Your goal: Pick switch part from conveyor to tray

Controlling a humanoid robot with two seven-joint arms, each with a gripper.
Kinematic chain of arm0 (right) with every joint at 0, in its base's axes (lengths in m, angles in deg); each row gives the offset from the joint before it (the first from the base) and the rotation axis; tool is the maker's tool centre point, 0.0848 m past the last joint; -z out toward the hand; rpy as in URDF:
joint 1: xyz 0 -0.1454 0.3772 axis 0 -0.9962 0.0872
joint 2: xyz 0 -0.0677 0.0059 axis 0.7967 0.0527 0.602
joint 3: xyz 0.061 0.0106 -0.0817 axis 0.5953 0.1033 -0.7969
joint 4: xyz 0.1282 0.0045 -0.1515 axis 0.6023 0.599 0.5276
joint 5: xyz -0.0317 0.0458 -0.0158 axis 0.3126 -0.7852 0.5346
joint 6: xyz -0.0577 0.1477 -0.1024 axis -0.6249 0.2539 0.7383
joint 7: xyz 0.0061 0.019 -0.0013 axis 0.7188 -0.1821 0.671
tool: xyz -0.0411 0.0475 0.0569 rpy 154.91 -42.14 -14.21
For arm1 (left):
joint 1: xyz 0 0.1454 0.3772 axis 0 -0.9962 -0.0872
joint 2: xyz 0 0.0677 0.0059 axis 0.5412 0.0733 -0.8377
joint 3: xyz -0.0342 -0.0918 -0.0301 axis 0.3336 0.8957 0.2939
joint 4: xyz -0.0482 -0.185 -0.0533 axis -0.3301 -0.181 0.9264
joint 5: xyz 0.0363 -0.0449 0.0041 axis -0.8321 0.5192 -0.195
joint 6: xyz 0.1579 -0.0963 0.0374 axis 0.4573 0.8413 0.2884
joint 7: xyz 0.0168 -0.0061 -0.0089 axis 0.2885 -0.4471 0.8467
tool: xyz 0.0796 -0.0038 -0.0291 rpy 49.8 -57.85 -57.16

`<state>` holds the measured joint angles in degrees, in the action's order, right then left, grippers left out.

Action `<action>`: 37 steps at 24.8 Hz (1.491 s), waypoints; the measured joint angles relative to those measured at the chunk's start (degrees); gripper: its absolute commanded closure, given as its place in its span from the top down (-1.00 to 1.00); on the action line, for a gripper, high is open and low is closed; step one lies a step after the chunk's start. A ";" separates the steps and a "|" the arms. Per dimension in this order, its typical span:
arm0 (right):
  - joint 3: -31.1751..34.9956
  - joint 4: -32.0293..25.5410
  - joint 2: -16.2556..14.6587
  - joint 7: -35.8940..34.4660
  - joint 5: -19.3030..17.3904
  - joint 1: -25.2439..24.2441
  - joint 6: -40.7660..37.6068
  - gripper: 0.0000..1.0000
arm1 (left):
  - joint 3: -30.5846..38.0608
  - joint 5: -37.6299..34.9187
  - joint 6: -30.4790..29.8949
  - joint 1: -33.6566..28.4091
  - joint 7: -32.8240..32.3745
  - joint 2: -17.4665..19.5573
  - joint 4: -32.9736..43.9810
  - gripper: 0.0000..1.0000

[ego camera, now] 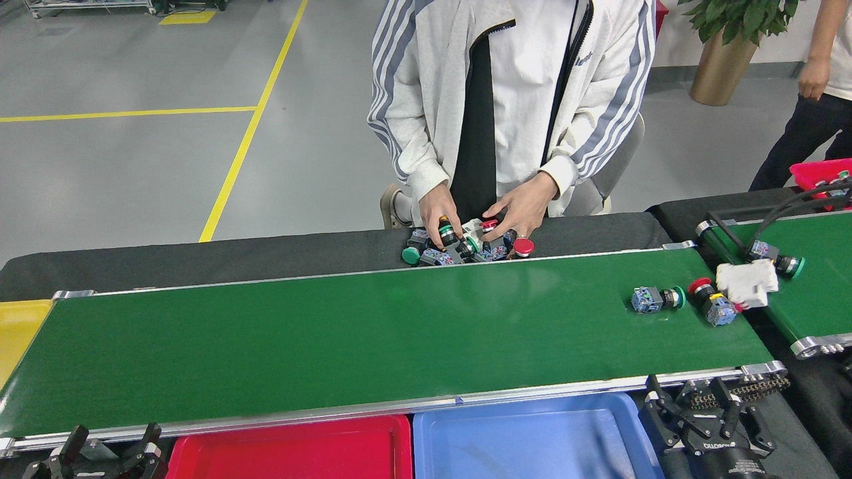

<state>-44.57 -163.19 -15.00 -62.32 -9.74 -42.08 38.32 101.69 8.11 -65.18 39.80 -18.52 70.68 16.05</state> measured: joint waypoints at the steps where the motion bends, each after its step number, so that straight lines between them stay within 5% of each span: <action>1: 0.00 0.88 -0.79 0.36 0.00 1.02 0.15 0.92 | -0.10 0.00 -0.11 0.00 0.00 0.00 0.00 1.00; 11: 0.04 11.28 -3.71 0.98 0.00 8.94 1.43 0.92 | 0.32 0.28 -0.94 0.30 0.00 0.79 0.02 1.00; 25: -2.66 18.34 -3.77 2.48 0.38 15.19 1.56 0.91 | 0.37 0.31 -1.00 0.69 0.00 1.44 0.28 1.00; 37: -11.42 23.59 -2.57 2.58 0.06 20.84 5.85 0.91 | 0.24 0.31 -1.23 0.78 0.00 1.57 0.27 1.00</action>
<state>-55.99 -139.60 -17.58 -59.74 -9.69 -21.24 44.17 101.94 8.42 -66.41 40.58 -18.51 72.26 16.32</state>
